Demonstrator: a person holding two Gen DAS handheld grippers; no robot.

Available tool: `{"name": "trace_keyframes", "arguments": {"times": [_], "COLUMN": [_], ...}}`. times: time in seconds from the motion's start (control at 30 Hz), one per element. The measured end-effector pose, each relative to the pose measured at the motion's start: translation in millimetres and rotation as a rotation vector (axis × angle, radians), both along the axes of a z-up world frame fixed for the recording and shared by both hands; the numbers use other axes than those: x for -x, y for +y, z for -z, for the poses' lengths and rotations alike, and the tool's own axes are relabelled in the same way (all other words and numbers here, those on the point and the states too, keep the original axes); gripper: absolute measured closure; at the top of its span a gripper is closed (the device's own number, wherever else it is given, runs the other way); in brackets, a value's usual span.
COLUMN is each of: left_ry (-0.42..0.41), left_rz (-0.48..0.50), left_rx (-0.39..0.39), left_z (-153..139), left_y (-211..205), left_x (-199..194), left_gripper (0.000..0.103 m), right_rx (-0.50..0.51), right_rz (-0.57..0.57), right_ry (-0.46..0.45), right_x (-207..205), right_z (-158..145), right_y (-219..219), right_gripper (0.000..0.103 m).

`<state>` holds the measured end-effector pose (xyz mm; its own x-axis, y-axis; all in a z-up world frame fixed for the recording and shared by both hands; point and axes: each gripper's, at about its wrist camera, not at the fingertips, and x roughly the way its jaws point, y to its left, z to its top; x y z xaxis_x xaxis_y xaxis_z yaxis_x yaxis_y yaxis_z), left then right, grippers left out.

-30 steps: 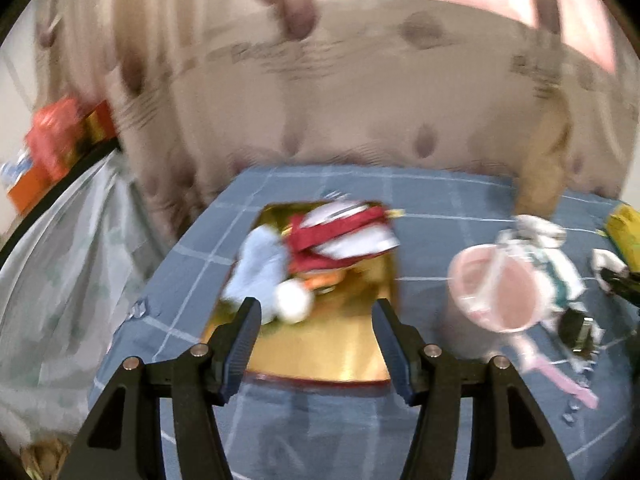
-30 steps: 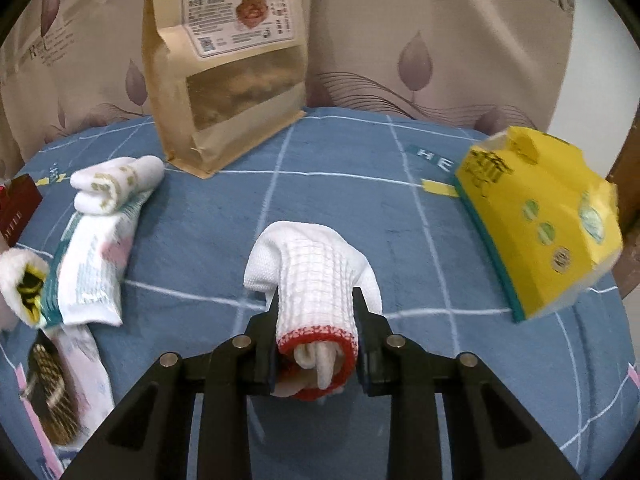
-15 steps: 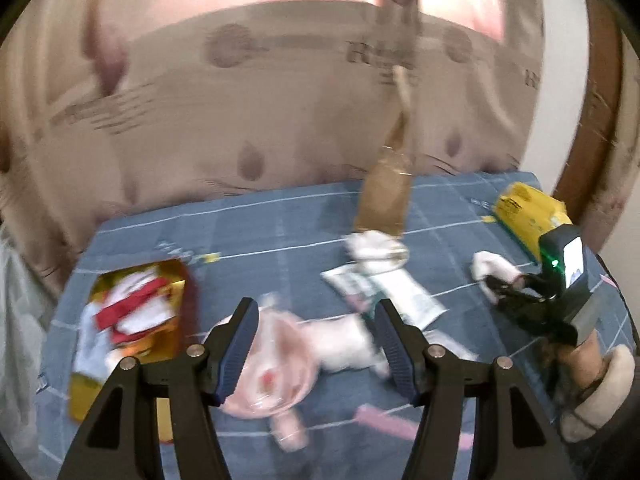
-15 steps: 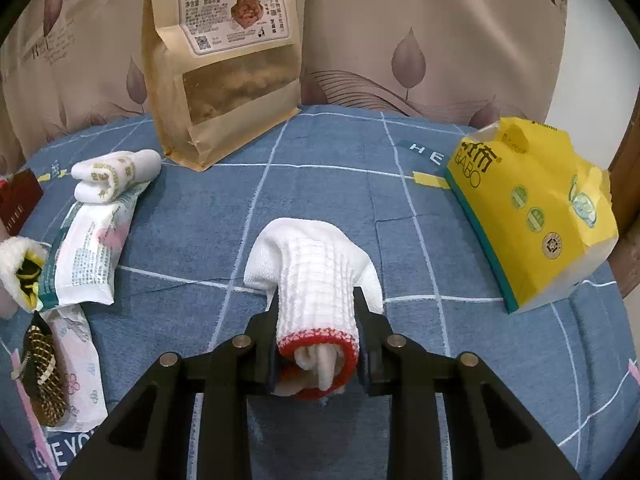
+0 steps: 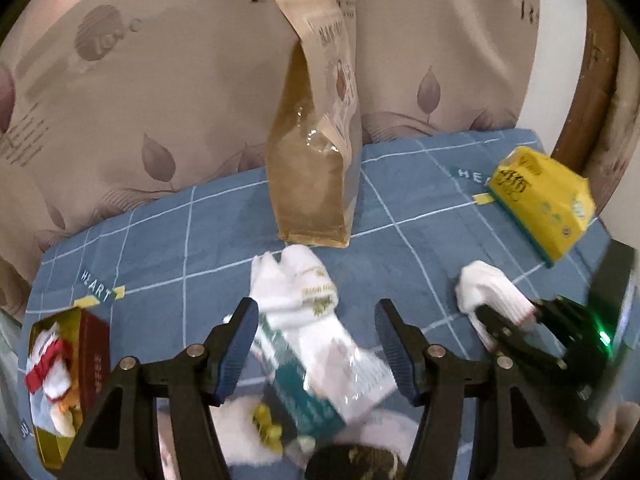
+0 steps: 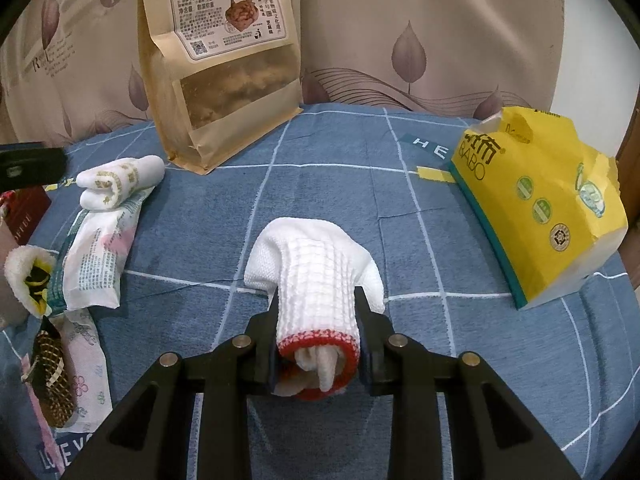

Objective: Organize soft objects
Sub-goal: 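Grasp the printed white glove with the left gripper while right holds its glove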

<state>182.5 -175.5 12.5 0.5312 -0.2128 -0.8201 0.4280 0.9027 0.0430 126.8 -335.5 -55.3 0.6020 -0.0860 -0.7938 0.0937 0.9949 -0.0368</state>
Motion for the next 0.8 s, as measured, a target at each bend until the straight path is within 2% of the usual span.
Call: {"name": "trace_keyframes", "arguments": {"times": [0.23, 0.43, 0.47, 0.5, 0.53, 0.6, 0.8], "left_ry": [0.058, 0.122, 0.123, 0.127, 0.137, 0.14, 0.119], "left_rz": [-0.042, -0.104, -0.109, -0.112, -0.114, -0.118, -0.106], "left_rx": [-0.046, -0.054, -0.043, -0.03, -0.015, 0.012, 0.041], "left_z": [30.7, 55.8, 57.7, 59.2, 60.6, 58.6, 42.9], "left_y": [-16.8, -11.1, -8.8, -6.0, -2.6, 3.7, 10.7], "left_x": [-37.3, -61.0, -61.7, -61.4, -61.9, -61.3, -51.7], "left_gripper": [0.041, 0.041, 0.049, 0.068, 0.069, 0.078, 0.083], "right_rx": [-0.029, -0.043, -0.044, -0.045, -0.045, -0.044, -0.04], "right_rz": [-0.001, -0.002, -0.001, -0.001, -0.001, -0.002, -0.002], "right_ry": [-0.001, -0.002, -0.003, -0.003, -0.003, -0.003, -0.002], "right_x": [-0.3, -0.2, 0.1, 0.4, 0.4, 0.7, 0.7], "right_z": [0.3, 0.7, 0.6, 0.6, 0.5, 0.6, 0.4], "right_y": [-3.5, -5.7, -5.8, -5.8, -5.8, -5.5, -5.3], "right_gripper": [0.075, 0.074, 0.074, 0.074, 0.074, 0.074, 0.074]}}
